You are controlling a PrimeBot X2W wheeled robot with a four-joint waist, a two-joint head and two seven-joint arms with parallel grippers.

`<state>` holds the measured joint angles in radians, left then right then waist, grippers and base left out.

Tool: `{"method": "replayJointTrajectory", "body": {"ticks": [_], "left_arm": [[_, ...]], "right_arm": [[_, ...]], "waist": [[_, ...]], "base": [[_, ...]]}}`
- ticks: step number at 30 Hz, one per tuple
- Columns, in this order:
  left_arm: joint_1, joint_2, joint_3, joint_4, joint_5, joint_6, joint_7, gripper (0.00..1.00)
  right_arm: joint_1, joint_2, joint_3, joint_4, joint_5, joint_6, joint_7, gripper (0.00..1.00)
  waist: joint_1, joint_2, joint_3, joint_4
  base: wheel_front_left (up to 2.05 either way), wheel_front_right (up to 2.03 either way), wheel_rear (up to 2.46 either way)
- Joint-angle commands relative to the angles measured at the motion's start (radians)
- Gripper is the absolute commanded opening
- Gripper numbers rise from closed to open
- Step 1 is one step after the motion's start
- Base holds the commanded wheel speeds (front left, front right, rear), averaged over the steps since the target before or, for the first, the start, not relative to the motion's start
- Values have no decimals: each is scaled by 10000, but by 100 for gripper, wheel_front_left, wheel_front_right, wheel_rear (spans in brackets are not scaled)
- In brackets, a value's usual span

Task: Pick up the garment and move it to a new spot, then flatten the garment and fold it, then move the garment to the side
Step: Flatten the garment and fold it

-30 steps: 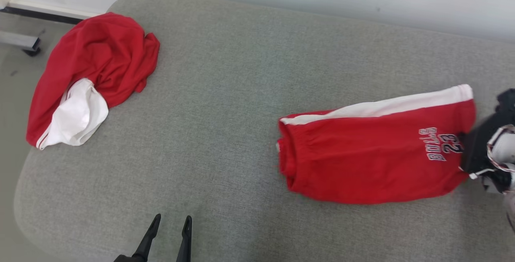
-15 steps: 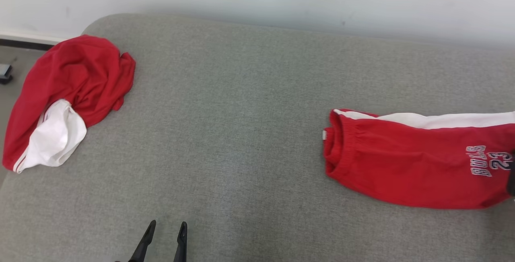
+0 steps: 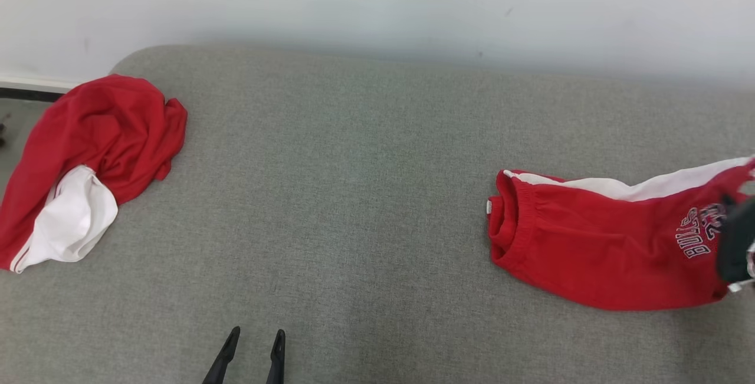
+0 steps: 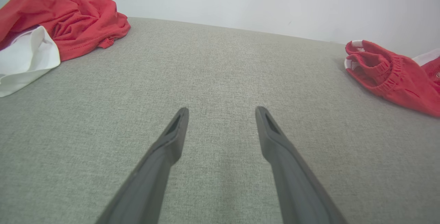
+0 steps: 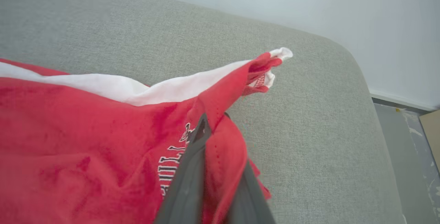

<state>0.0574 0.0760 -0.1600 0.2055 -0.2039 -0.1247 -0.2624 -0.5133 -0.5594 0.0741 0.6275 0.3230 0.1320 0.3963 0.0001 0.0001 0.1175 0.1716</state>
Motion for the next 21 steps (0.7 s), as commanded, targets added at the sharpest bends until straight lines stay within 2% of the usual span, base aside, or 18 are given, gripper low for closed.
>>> {"method": "replayJointTrajectory", "body": {"ticks": [1, 9, 15, 21], "left_arm": [[115, -48, -38, 42, -36, -60, -35, 100], [161, -109, -70, 108, -135, -43, -34, 100], [122, -157, -120, 124, -182, -45, -35, 100], [37, -202, -185, 166, -231, -50, -34, 100]], "right_arm": [[217, 247, 218, -636, -116, -22, 264, 0], [614, 813, 1103, -2348, 60, -22, 1164, 0], [340, 1168, 1757, -2514, 233, -22, 1548, 0], [-73, 1553, 2381, -1981, 417, -22, 1577, 0]], "waist": [[-1, -1, -154, 59], [-1, -1, -353, 447], [-1, -1, -287, 672], [-1, -1, -208, 964]], "base": [[0, 0, 0], [0, 0, 0], [0, 0, 0], [0, 0, 0]]}}
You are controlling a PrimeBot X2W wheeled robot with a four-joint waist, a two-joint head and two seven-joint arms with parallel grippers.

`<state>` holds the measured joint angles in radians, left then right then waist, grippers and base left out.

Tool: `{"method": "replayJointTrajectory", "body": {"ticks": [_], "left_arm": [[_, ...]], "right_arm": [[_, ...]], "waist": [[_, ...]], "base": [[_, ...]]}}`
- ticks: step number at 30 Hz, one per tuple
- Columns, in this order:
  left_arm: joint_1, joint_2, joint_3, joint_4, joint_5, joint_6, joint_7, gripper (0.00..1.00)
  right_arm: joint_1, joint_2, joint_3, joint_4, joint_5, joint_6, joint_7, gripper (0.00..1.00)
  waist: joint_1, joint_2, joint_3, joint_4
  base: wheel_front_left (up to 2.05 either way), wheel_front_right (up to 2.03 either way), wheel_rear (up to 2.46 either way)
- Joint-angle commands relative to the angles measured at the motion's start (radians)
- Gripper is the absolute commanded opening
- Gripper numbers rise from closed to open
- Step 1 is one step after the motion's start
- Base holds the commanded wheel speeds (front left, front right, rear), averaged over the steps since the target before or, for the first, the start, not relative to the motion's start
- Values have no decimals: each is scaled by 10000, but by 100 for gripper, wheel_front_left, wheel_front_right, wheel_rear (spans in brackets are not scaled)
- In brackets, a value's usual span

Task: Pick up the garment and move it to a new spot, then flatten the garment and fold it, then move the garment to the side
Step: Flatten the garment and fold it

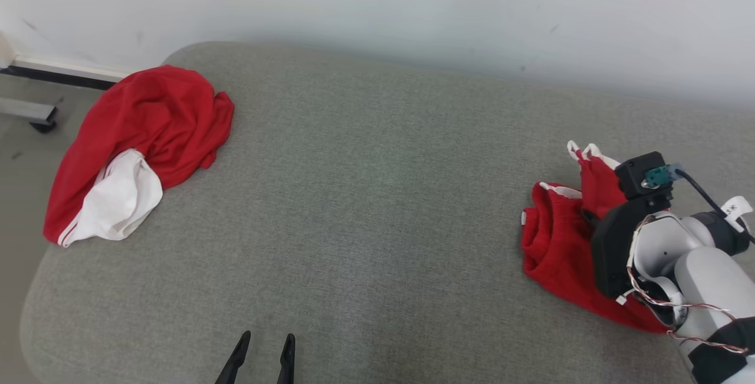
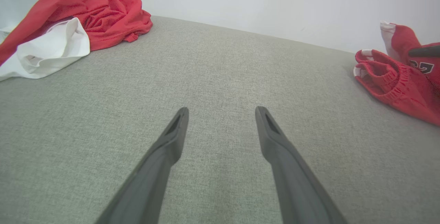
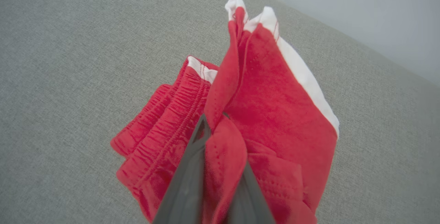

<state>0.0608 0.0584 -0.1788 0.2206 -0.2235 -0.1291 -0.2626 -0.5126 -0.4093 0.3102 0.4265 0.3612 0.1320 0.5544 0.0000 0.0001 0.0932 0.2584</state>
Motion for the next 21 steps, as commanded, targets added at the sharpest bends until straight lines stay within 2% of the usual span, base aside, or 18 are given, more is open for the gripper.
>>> {"method": "replayJointTrajectory", "body": {"ticks": [1, 11, 12, 13, 17, 21], "left_arm": [[1, -26, 2, 22, -42, -6, -34, 100], [52, -67, 20, 61, -67, -11, -32, 100], [52, -69, 26, 54, -64, -12, -34, 100], [55, -71, 37, 52, -60, -12, -34, 100], [144, -73, 106, 1, -43, -11, -32, 100], [217, -77, 186, -63, -6, -2, -32, 100]], "right_arm": [[-152, 92, 103, 135, 73, -22, -46, 0], [-571, 494, 631, 1172, 359, -22, -414, 0], [-588, 537, 644, 1221, 422, -22, -490, 25], [-587, 572, 678, 1252, 500, -22, -561, 100], [-543, 776, 537, 1051, 1058, -22, -1017, 100], [-491, 512, 307, 679, 1222, -22, -1529, 100]], "waist": [[0, -1, 42, 138], [0, -1, 78, 425], [0, -1, 76, 432], [0, -1, 69, 432], [0, -1, -23, 353], [0, -1, -127, 181]], "base": [[0, 0, 0], [0, 0, 0], [0, 0, 0], [0, 0, 0], [0, 0, 0], [0, 0, 0]]}}
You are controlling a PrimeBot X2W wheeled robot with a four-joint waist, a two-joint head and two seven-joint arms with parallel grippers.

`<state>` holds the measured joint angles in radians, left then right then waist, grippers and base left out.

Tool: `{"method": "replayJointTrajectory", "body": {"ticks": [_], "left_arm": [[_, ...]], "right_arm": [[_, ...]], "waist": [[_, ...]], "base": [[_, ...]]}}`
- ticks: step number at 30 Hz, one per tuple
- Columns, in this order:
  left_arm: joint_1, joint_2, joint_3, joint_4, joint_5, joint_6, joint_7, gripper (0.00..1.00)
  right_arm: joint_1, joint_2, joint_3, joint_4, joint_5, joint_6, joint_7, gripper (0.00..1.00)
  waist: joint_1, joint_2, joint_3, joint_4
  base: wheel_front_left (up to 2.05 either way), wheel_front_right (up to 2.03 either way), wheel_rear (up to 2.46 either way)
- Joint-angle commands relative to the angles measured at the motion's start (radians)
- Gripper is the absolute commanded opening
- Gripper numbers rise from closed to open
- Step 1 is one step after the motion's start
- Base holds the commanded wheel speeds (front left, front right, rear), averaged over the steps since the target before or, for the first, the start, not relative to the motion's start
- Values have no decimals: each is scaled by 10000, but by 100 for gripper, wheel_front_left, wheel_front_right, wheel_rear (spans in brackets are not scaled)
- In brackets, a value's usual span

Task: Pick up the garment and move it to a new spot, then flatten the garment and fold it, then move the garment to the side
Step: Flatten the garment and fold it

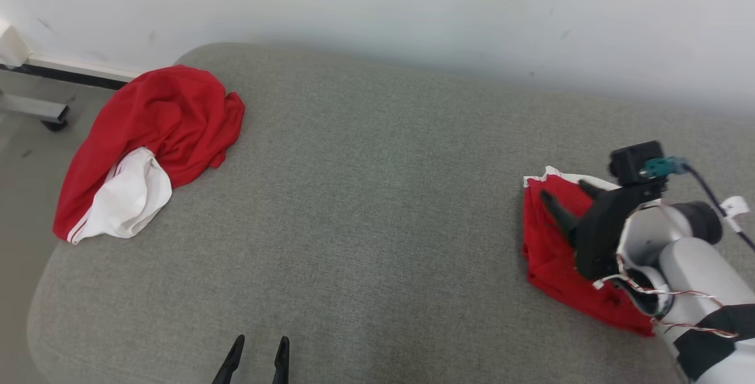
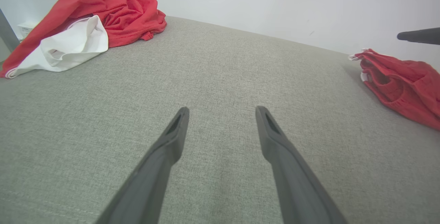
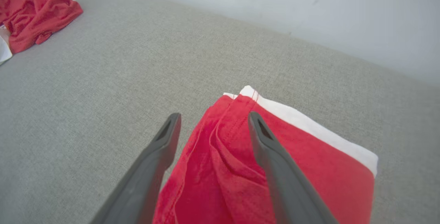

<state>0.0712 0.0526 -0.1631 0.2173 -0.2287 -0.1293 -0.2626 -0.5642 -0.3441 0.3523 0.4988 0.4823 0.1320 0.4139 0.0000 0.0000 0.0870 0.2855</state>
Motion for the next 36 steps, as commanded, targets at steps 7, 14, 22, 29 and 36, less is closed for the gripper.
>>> {"method": "replayJointTrajectory", "body": {"ticks": [7, 14, 22, 29, 36], "left_arm": [[178, -22, 31, -43, 74, -4, -34, 100], [125, -24, -13, -21, 89, -9, -34, 100], [87, -27, -30, -46, 104, -13, -34, 100], [22, -27, -106, 34, 115, -4, -34, 100], [46, -28, -73, 11, 128, -6, -34, 100]], "right_arm": [[690, -637, -1477, 185, -514, -22, -807, 100], [1552, -745, -2276, 564, -1040, -22, -1161, 43], [2050, -240, -2325, 690, -1470, -22, -1307, 0], [2013, 24, -1739, 845, -1486, -22, -1336, 0], [1859, 344, -809, 719, -1284, -22, -1429, 0]], "waist": [[0, 0, -206, -338], [0, 0, -217, -426], [0, 0, -152, -482], [0, 0, -167, -396], [0, 0, -214, -306]], "base": [[0, 0, 0], [0, 0, 0], [0, 0, 0], [0, 0, 0], [0, 0, 0]]}}
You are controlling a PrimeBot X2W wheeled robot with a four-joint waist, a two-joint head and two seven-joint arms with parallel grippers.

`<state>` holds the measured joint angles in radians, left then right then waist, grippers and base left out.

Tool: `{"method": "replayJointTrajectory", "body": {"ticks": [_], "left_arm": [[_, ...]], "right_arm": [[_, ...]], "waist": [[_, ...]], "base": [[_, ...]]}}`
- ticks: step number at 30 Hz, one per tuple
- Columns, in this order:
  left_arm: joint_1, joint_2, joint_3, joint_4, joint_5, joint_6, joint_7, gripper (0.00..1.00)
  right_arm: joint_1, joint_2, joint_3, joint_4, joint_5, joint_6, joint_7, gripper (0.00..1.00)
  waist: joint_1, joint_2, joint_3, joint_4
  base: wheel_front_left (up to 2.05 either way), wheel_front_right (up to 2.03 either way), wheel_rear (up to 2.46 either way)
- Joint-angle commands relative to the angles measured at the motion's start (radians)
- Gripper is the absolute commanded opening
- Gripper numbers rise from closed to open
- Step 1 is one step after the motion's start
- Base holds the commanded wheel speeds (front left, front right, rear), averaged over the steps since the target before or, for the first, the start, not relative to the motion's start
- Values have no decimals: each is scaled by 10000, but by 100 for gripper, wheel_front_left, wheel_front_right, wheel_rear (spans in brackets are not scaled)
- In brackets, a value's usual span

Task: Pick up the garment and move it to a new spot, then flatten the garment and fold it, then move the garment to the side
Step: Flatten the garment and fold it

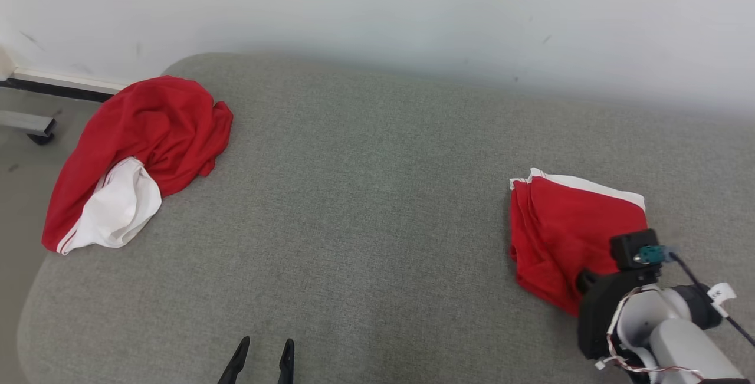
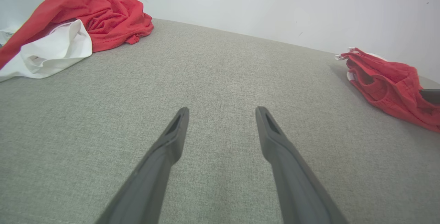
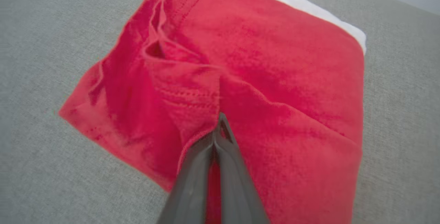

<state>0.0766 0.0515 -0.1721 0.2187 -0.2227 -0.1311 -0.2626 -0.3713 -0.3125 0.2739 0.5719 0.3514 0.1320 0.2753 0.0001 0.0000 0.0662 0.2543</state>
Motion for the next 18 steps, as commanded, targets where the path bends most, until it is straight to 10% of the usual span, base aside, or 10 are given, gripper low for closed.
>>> {"method": "replayJointTrajectory", "body": {"ticks": [1, 18], "left_arm": [[-4, -16, 11, 4, 68, 11, -32, 100], [238, -16, 152, -15, 17, 10, -34, 100]], "right_arm": [[-73, 75, 138, -48, 74, -22, -49, 0], [-328, 562, 2972, -1041, 1073, -22, -424, 0]], "waist": [[-1, 0, -12, 16], [-1, 0, -327, -143]], "base": [[0, 0, 0], [0, 0, 0]]}}
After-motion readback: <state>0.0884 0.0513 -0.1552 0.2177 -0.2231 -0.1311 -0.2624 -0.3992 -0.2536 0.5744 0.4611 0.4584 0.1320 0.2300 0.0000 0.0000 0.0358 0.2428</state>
